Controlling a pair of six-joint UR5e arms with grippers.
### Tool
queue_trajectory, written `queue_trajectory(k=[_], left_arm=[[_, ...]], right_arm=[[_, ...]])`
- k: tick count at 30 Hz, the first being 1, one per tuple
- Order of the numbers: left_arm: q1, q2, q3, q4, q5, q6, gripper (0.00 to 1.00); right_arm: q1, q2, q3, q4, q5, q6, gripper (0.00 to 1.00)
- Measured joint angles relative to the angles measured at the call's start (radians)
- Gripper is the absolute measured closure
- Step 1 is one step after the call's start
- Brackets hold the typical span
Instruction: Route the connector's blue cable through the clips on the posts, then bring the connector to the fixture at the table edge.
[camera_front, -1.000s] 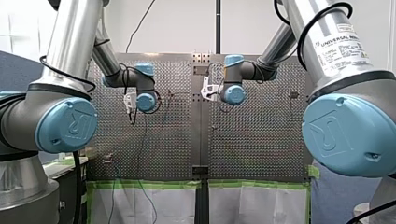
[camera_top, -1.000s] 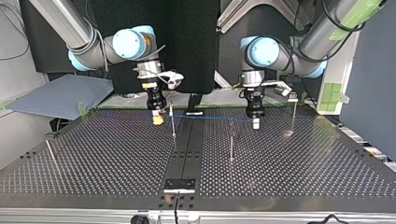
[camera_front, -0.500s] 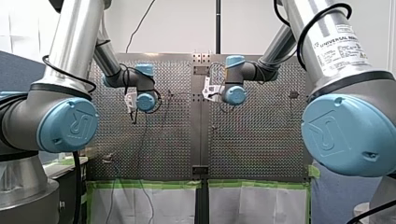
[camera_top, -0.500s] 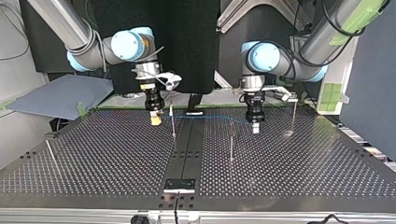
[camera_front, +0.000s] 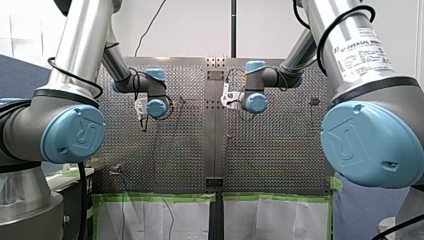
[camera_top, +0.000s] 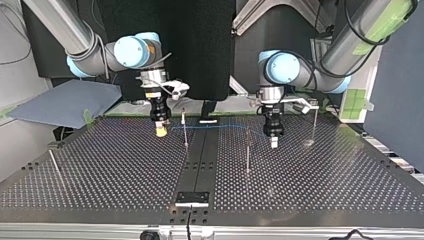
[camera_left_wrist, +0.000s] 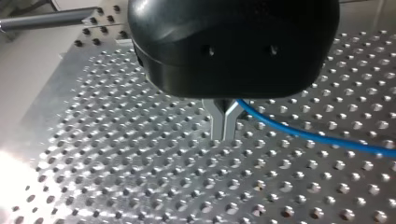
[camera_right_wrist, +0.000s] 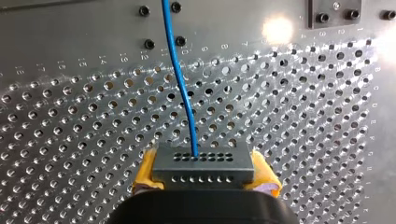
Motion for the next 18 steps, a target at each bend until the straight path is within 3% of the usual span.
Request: queue_trajectory(k=[18], left_arm=[[0.02, -0.01, 0.035, -0.019, 0.027, -0.019, 1.0]], right_arm=[[-0.037, 0.031, -0.037, -0.004, -0.014, 0.007, 1.0]])
